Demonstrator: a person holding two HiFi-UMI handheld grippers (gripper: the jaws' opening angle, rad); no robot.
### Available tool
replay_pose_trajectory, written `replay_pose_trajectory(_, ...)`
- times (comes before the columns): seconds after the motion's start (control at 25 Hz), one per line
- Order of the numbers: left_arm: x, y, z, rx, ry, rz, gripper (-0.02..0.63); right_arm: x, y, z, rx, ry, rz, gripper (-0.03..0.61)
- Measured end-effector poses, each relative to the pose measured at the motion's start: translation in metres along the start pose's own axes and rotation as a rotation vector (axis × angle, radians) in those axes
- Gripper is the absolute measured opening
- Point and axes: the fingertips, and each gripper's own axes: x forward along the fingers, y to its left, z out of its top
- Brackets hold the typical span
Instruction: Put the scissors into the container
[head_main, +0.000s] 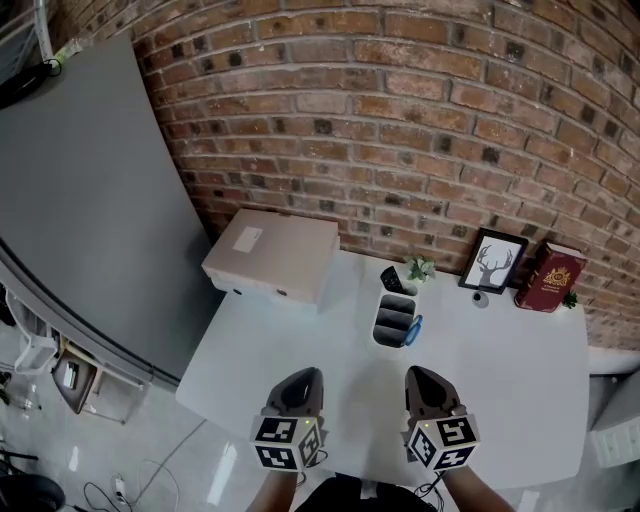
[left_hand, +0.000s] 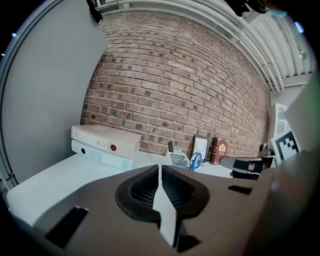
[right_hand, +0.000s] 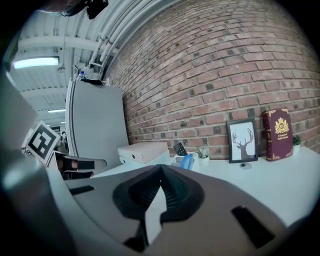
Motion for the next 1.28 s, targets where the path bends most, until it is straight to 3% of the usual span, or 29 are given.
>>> replay_pose_trajectory(1.28,-0.011,0.004,0.010,0.066,-0.022,0.003,0.025,-0.022,0.012,0.019,-0.010,-0.035,0.013,0.000)
